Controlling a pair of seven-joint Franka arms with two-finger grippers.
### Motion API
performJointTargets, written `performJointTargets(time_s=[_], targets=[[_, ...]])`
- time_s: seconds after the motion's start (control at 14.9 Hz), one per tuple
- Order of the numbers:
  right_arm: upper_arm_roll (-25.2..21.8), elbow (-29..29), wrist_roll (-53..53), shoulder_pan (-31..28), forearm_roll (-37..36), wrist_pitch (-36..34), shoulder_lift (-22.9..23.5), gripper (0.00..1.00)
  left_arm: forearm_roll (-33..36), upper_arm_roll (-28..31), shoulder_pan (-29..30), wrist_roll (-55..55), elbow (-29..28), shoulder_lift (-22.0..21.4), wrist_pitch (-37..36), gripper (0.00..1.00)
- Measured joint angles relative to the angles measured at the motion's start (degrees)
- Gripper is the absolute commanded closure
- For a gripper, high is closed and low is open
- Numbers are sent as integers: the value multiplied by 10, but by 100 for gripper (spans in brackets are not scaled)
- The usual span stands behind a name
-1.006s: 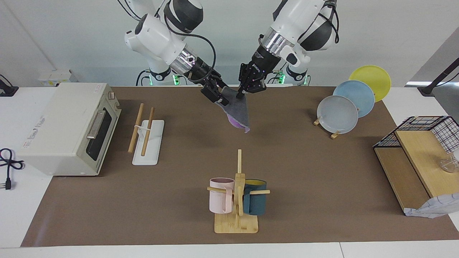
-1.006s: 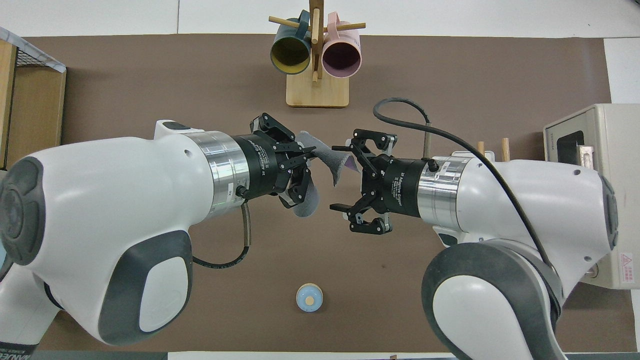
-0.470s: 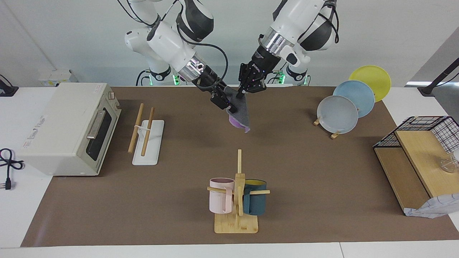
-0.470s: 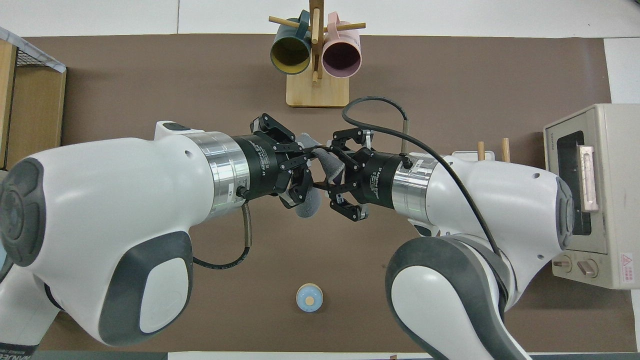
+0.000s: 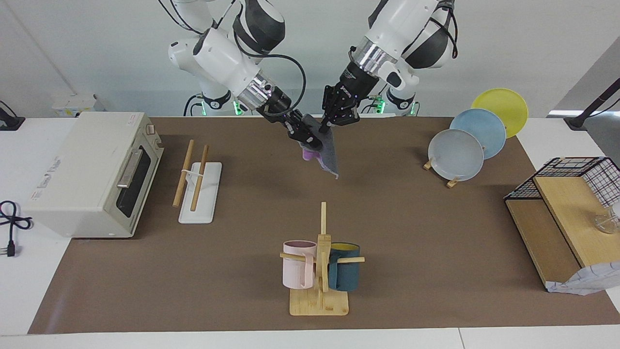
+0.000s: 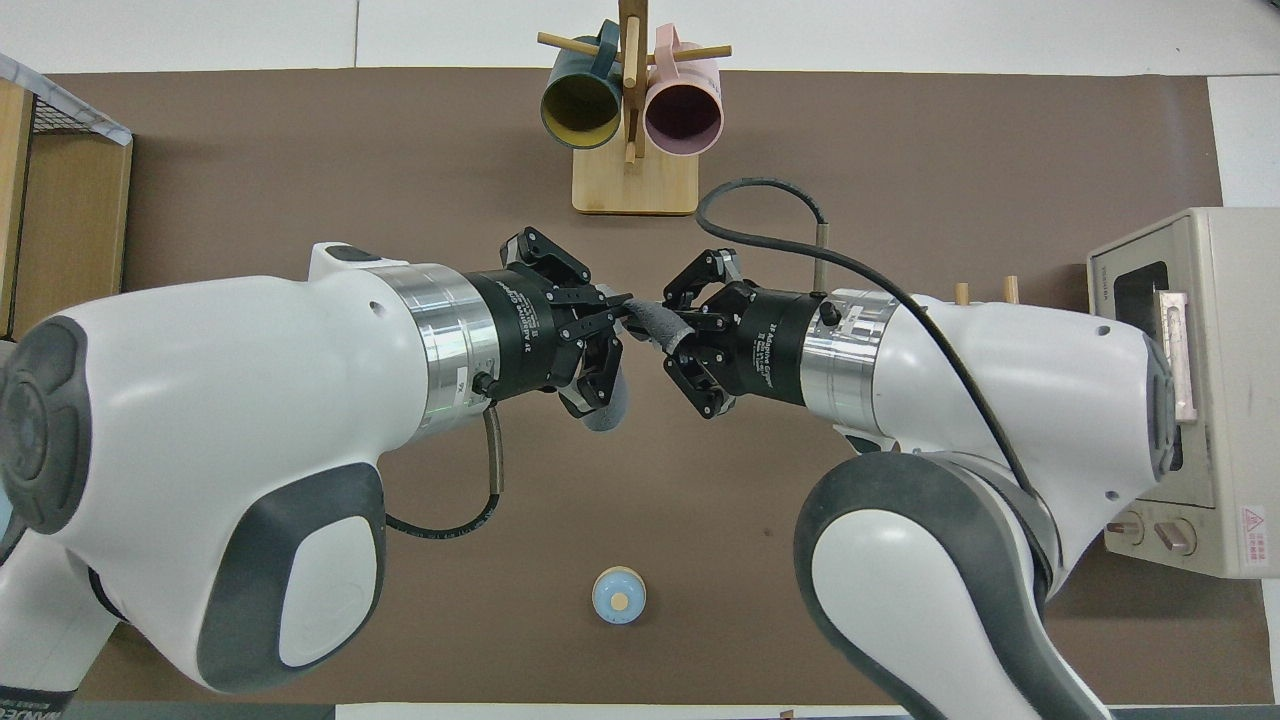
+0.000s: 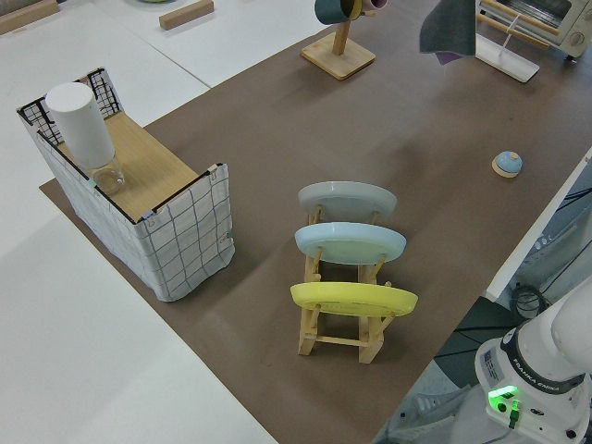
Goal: Fold towel and hang on rack
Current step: 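Grasp the towel with the right gripper while the left gripper releases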
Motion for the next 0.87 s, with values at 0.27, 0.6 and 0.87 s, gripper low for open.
performJointTargets(time_s=[0.27,0.6,0.87], targets=[[-1,12,-41,-20,-1,-32,2,100,0,0,-2,1,0,0,0,0],[-2,17,-143,-25,-78,-120,2,100,3,0,-3,3,0,-1,4,0],[-4,20,-225,-65,-251,-275,-6,100,28,4,3,31,-8,-1,9,0]])
